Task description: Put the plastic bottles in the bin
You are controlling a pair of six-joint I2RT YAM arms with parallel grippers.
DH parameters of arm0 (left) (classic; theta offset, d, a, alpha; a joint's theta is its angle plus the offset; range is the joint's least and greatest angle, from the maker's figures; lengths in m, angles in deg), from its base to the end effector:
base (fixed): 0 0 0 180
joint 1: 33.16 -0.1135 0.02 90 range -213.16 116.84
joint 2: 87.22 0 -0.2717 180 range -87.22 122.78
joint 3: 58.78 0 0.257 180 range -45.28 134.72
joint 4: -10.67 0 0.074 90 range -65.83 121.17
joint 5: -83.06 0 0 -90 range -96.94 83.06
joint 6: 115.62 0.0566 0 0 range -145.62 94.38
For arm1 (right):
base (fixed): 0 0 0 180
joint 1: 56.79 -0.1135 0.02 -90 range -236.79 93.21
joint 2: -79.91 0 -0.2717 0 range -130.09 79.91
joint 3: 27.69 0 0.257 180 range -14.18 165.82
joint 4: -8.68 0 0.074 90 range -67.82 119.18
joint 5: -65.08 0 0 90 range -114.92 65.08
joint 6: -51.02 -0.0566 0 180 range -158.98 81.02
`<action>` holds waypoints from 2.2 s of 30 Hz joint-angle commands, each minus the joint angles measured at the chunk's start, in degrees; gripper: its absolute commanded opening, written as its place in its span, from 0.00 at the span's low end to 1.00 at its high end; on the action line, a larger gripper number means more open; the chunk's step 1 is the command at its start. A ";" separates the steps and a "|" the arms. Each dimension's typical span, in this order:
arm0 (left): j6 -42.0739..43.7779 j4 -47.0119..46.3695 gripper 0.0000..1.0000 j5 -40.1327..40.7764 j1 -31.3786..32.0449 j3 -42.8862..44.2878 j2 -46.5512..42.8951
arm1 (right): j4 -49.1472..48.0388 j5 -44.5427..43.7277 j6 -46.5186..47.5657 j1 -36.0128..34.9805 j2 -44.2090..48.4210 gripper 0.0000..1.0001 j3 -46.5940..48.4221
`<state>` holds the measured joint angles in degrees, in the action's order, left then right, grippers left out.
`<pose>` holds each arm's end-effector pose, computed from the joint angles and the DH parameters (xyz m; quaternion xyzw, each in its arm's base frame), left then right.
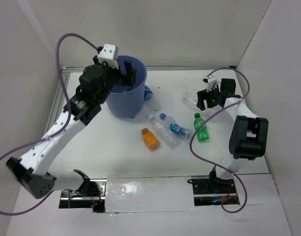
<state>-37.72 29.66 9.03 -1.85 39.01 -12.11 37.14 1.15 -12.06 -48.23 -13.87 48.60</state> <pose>0.2776 -0.1506 0.4834 0.0131 0.6848 -0.1789 0.7064 0.3694 -0.0305 0.2176 -0.2276 0.8781 0.0878 0.4117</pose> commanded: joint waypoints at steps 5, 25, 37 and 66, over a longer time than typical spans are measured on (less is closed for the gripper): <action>-8.17 9.24 0.99 -4.10 14.12 -15.52 -15.51 | 3.75 1.44 5.16 -2.32 -13.79 0.86 14.80; -42.57 0.58 0.99 -2.07 24.50 -43.16 -12.54 | 13.86 12.41 9.04 -6.27 -13.55 0.14 28.33; -44.59 -6.10 0.99 -11.12 19.58 -44.56 -3.48 | -6.59 24.30 -7.82 -28.67 -11.32 0.17 56.21; -44.15 -16.04 0.99 -11.75 18.35 -41.49 12.95 | -5.21 13.57 -19.27 -29.74 -8.99 1.00 48.13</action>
<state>-81.48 17.73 -2.86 16.99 -6.10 -1.42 27.28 15.16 -33.35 -82.50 -32.60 102.83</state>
